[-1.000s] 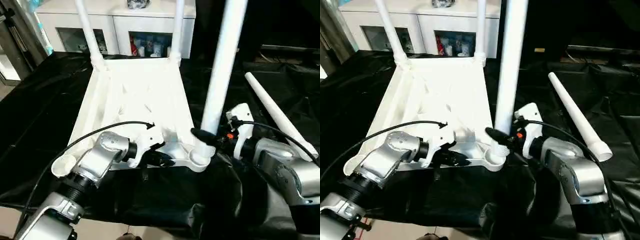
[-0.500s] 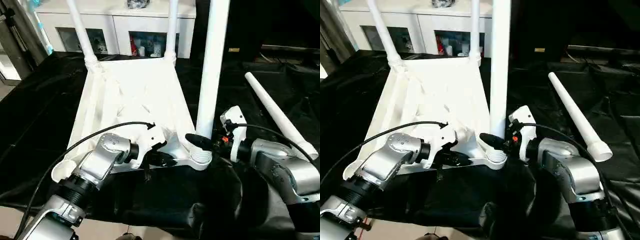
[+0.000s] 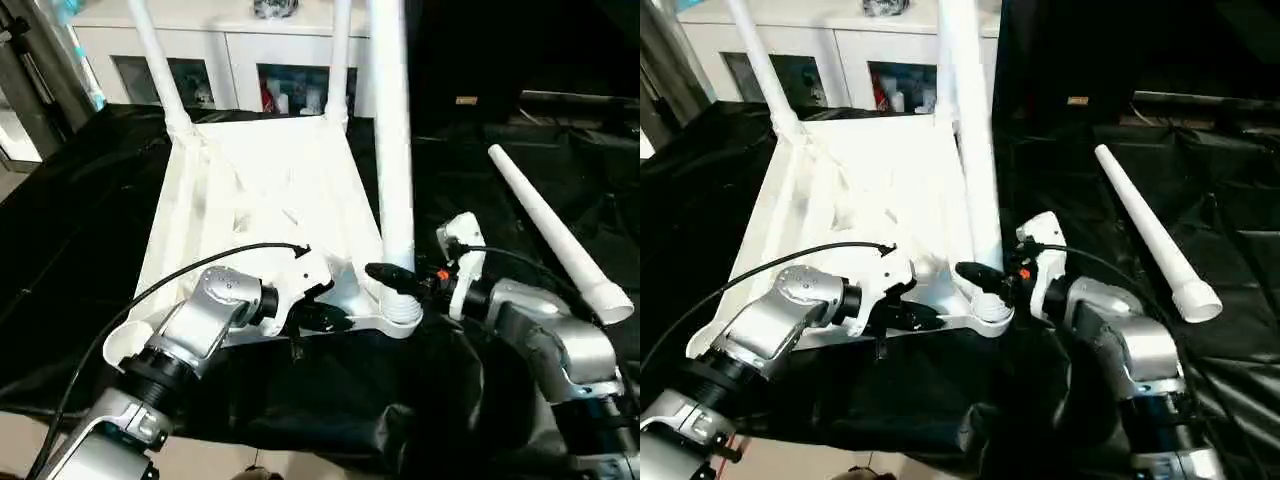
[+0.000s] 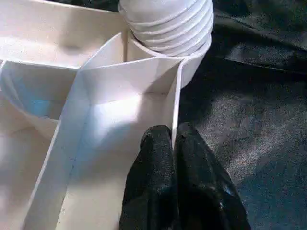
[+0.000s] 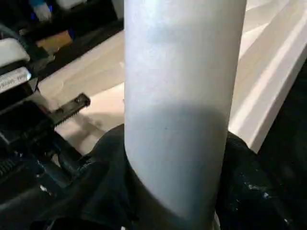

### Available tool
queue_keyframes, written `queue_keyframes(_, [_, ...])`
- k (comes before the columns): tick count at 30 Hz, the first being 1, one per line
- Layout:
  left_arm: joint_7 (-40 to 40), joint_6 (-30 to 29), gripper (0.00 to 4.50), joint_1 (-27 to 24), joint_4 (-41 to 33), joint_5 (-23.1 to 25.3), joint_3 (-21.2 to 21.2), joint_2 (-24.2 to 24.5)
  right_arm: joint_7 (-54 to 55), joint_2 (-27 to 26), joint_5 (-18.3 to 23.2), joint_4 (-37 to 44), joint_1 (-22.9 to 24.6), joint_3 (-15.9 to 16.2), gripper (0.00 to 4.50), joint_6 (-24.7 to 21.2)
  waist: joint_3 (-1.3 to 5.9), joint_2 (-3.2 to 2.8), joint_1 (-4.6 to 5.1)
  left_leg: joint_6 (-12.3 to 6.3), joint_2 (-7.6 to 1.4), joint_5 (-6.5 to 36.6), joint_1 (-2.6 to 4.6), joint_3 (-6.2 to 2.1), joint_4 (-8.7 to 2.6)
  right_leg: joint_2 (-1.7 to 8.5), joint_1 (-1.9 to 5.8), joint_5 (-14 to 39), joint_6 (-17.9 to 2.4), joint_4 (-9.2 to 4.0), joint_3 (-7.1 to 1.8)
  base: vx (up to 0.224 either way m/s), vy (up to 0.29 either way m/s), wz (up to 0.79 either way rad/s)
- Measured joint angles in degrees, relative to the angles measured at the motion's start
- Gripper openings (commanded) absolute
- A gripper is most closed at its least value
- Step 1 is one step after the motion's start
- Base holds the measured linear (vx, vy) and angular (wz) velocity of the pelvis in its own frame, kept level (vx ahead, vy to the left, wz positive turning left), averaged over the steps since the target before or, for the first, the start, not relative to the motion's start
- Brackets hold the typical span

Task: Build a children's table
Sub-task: Insert table leg to table base

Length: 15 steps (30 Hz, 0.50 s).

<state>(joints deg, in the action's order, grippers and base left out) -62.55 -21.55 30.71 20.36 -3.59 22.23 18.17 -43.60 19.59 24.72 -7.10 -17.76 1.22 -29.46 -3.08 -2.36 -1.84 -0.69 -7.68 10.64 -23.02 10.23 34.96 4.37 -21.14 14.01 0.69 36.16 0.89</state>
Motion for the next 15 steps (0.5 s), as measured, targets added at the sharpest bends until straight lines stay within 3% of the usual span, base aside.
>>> queue_keyframes(15, [0.5,0.75,0.0,1.43,3.32,0.09,0.16,-1.26,1.9,-3.35,2.5,2.09,8.91,-4.65,1.91,9.74,0.19,-0.29,-0.37,0.13,0.0,0.06,0.08,0.01,0.02,0.01,0.13,-0.12,-0.2,-0.05,0.0,0.0,0.0,0.0])
